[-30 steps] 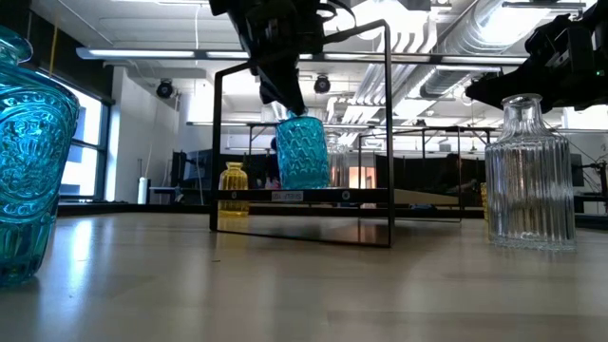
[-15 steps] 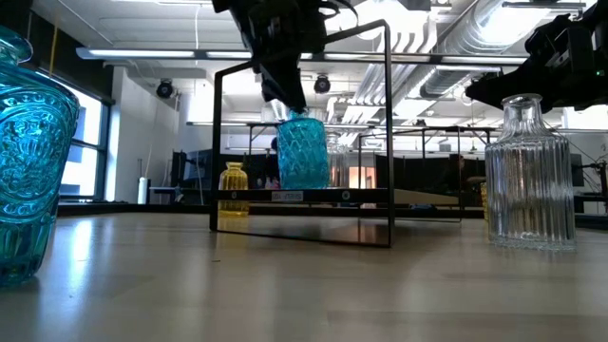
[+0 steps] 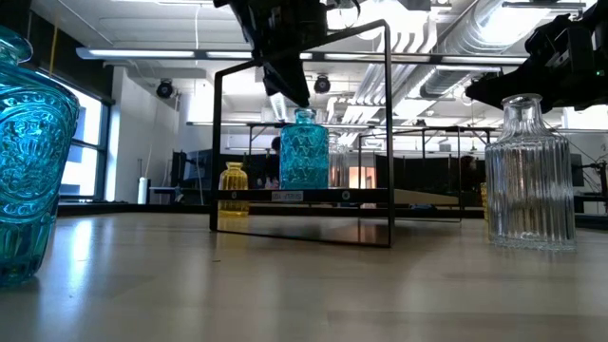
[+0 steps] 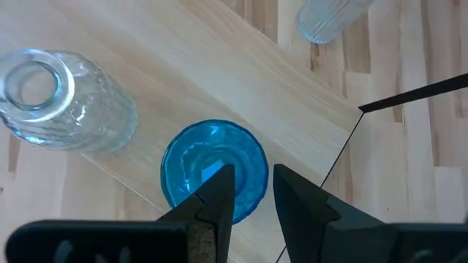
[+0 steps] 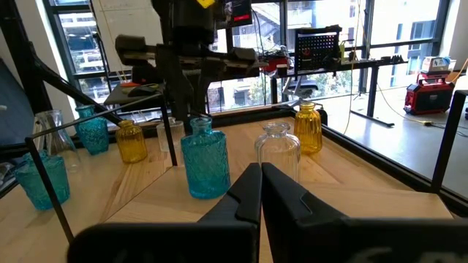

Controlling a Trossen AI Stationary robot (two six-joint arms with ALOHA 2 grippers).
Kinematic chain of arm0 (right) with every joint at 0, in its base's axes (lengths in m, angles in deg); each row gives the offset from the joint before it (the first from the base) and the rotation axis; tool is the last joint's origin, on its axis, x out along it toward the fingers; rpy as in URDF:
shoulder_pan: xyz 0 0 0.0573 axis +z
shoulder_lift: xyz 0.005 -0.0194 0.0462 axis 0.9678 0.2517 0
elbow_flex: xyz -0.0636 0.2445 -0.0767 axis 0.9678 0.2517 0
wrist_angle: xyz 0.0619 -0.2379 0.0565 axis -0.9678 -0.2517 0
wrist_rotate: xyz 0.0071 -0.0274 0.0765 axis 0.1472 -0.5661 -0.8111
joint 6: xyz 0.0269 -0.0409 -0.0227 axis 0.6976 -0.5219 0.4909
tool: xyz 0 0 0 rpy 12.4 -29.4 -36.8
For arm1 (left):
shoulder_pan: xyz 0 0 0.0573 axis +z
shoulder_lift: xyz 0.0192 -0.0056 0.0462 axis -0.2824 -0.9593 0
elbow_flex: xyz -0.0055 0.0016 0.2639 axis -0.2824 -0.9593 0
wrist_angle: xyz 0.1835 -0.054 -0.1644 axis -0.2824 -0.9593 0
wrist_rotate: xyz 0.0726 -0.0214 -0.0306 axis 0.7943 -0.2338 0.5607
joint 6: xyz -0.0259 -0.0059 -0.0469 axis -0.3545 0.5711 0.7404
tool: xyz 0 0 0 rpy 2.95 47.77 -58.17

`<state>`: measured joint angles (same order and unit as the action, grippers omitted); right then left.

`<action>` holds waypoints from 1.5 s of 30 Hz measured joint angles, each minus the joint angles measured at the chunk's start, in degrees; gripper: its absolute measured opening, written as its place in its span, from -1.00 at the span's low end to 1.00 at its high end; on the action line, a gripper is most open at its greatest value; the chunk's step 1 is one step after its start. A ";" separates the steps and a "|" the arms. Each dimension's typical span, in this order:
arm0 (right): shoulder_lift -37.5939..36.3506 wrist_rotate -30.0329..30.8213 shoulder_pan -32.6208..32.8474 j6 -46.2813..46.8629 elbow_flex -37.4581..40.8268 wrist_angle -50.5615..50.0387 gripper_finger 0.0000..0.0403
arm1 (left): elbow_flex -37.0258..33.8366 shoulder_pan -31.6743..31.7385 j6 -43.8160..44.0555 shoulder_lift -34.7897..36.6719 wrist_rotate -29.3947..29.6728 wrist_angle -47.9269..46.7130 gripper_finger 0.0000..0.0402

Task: Sort vases onto shelf
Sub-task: Put the top right blue vase on the shelf, then put the middle top left yellow vase on the shelf

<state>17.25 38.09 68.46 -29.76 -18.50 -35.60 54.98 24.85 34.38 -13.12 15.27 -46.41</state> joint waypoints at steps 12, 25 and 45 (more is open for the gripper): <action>0.00 0.01 0.00 0.00 0.02 0.00 -1.00 | 0.02 1.65 -3.28 8.38 9.73 3.10 -0.56; 0.00 0.02 -0.02 -0.02 0.02 0.00 -1.00 | -2.40 1.64 -7.73 24.05 14.21 -1.06 -0.56; 0.00 0.02 0.00 0.00 0.00 0.00 -1.00 | -28.65 5.13 1.38 42.03 25.92 4.94 -0.56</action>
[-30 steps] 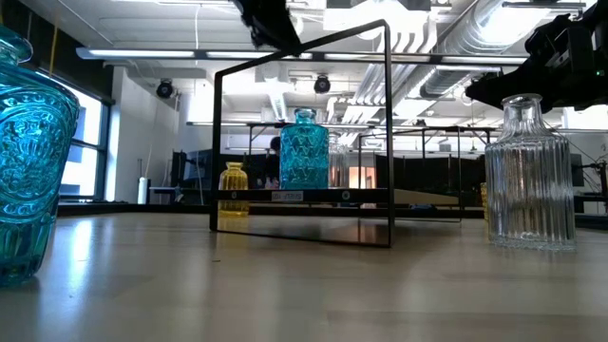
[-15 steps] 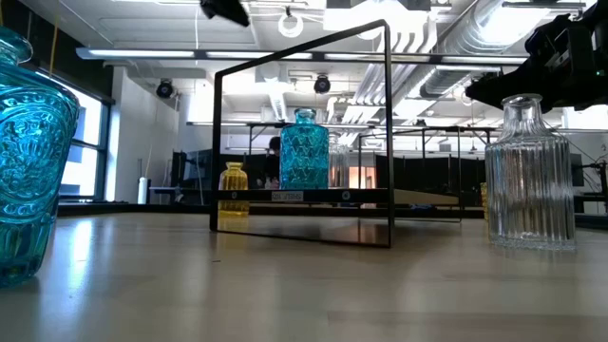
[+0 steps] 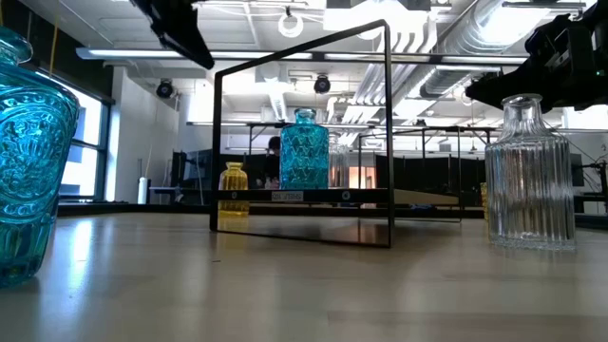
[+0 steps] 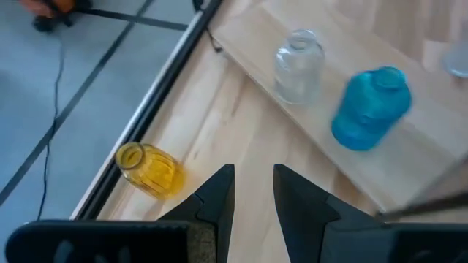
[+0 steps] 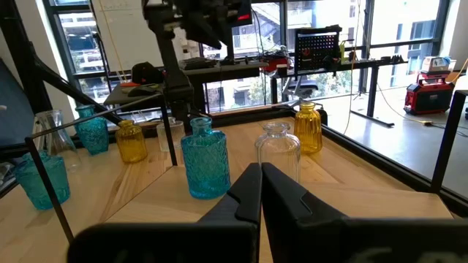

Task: Sort vases onto shelf
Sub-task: Put the middle top left yellow vase on the shelf

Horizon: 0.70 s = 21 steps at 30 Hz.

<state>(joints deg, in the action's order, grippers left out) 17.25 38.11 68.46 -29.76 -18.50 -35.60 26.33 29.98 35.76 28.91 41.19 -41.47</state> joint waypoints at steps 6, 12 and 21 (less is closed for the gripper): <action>0.00 -0.02 0.00 0.00 0.02 0.00 -1.00 | -6.78 6.60 -0.06 -0.04 0.54 12.89 -0.56; 0.00 -0.02 -0.02 0.00 0.00 0.00 -1.00 | -10.42 14.51 0.00 -4.82 -6.46 19.69 -0.56; 0.00 -0.01 -0.01 0.00 0.00 0.00 -1.00 | -8.58 23.58 -5.23 -15.69 -14.40 19.99 -0.56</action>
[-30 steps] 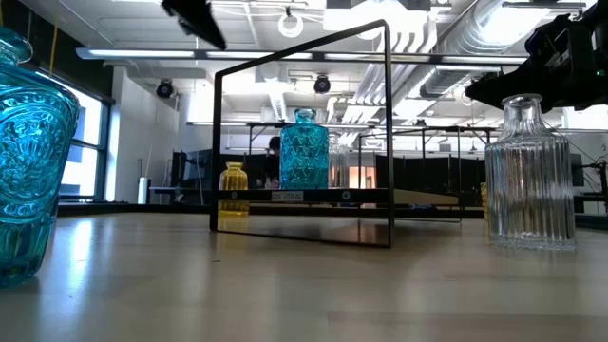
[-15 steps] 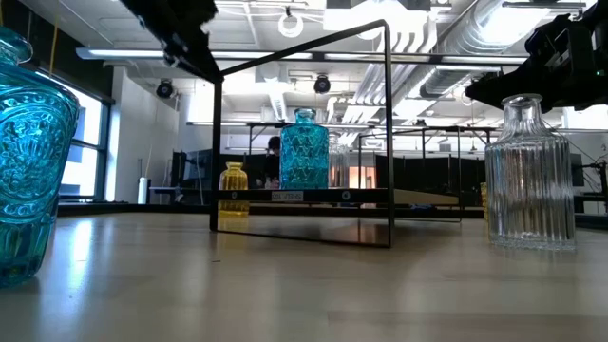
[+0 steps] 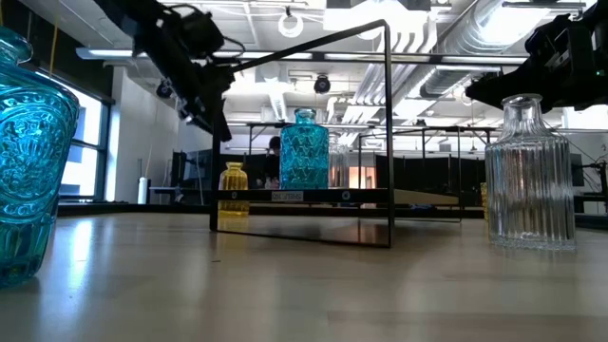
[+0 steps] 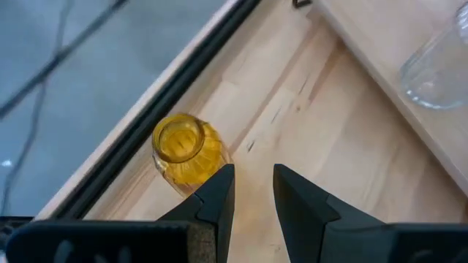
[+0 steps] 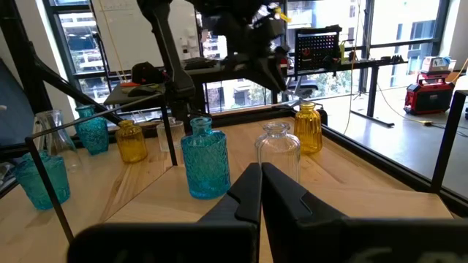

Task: Sort vases onto shelf
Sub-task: Put the middle top left yellow vase on the shelf

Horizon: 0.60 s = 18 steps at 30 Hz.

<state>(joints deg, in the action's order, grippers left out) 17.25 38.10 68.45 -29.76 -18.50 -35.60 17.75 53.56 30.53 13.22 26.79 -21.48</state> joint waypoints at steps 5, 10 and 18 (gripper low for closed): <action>0.00 0.00 0.00 0.00 0.00 0.00 -1.00 | 4.12 3.14 -4.10 -4.90 -5.27 -3.11 -0.56; 0.00 -0.01 0.01 0.00 0.00 0.00 -1.00 | 9.72 4.57 -6.91 -8.99 -5.51 -6.79 -0.56; 0.00 -0.01 0.01 0.00 0.02 0.00 -1.00 | 16.00 4.95 -11.04 -14.33 -5.51 -12.72 -0.56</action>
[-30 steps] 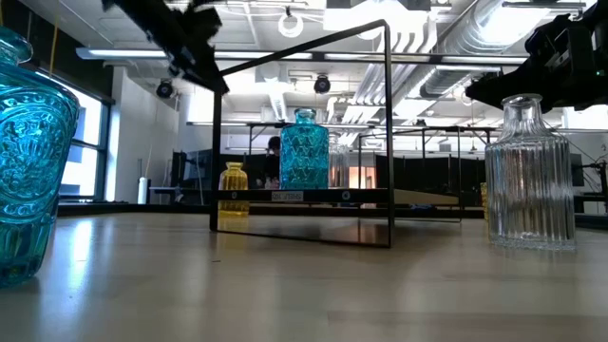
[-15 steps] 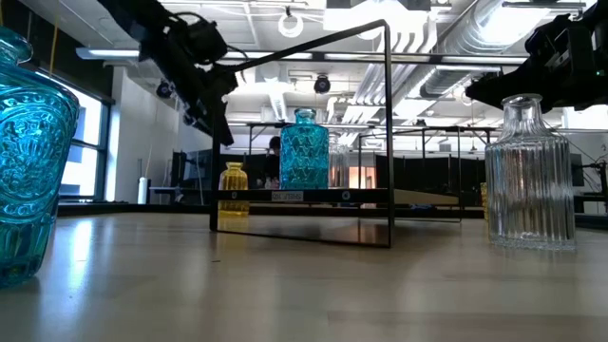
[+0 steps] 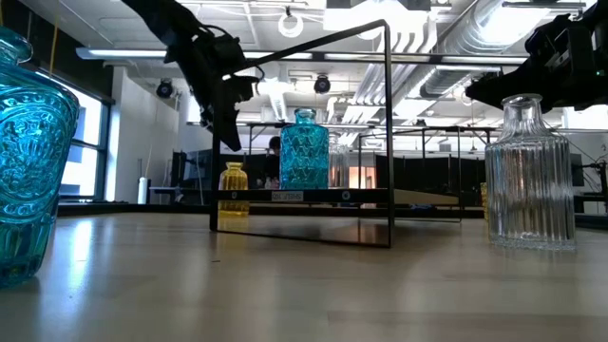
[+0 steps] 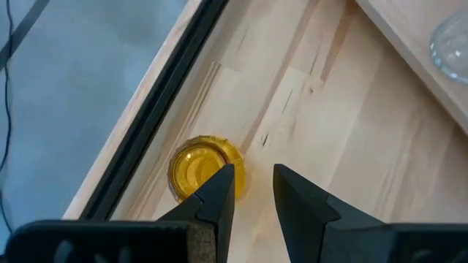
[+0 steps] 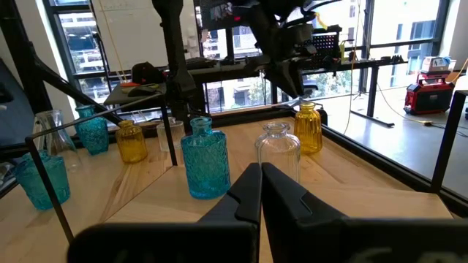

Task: Sort vases onto shelf
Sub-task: Put the middle top left yellow vase on the shelf

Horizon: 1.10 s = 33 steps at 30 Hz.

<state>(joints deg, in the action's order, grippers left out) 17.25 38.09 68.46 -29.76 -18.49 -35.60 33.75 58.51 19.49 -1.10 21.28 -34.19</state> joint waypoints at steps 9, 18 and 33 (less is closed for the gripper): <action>-0.02 0.00 0.00 0.00 -0.01 0.00 -1.00 | 0.66 1.97 -1.95 -2.81 0.30 -1.18 -0.56; 0.00 0.01 0.00 0.00 -0.02 0.00 -1.00 | 0.66 2.56 -4.62 -3.20 0.96 -0.64 -0.56; 0.00 0.00 -0.02 0.00 -0.01 0.00 -1.00 | 0.82 1.61 -1.21 -6.27 -1.90 0.05 -0.56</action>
<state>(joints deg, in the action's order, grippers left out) 17.25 38.10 68.44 -29.76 -18.50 -35.60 34.57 60.12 18.28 -7.38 19.38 -34.15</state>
